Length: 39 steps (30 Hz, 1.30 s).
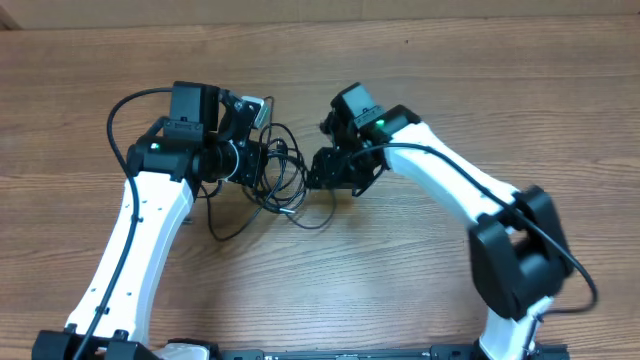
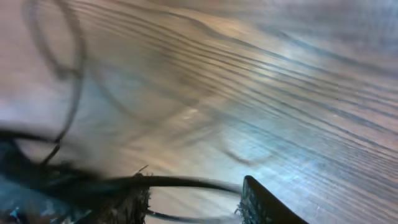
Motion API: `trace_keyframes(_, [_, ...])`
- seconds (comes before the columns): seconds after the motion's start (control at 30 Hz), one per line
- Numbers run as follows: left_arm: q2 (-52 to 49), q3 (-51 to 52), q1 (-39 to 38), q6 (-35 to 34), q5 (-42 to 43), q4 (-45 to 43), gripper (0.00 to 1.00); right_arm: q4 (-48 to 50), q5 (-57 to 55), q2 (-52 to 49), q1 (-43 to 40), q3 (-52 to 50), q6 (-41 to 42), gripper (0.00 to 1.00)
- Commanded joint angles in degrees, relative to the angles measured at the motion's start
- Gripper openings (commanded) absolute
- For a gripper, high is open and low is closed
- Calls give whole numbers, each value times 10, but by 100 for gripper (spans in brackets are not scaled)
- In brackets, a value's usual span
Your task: Untangle cables
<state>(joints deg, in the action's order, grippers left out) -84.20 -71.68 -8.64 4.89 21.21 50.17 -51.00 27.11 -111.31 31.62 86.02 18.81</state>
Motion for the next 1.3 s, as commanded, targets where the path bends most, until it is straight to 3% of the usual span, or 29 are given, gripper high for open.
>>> trace_keyframes(0.0, [-17, -4, -4, 10, 56, -1, 4, 3, 37, 48, 1, 0, -14, 47])
trace_keyframes(0.27, [-46, -4, -4, -15, 88, -12, 4, -16, 77, 50, 1, -1, 26, 39])
trace_keyframes(0.4, [-47, -4, -4, -34, 65, -14, 4, -17, 56, 50, -8, -1, 26, 41])
trace_keyframes(0.57, [-47, -4, -4, -99, 28, -11, 4, -9, 55, 50, -48, -1, 41, 51])
trace_keyframes(0.87, [-47, 28, -4, -200, 23, -30, 4, -38, 103, 50, -78, -1, 65, 50])
trace_keyframes(1.0, [-47, 50, -4, -239, 24, -51, 4, -42, 98, 50, -56, -2, 65, 43])
trace_keyframes(1.1, [-47, 65, -4, -269, 27, -70, 4, -30, 83, 50, -36, -2, 77, 32])
trace_keyframes(1.27, [-47, 68, -4, -273, 56, -76, 4, -16, 17, 50, -8, -2, 132, 30])
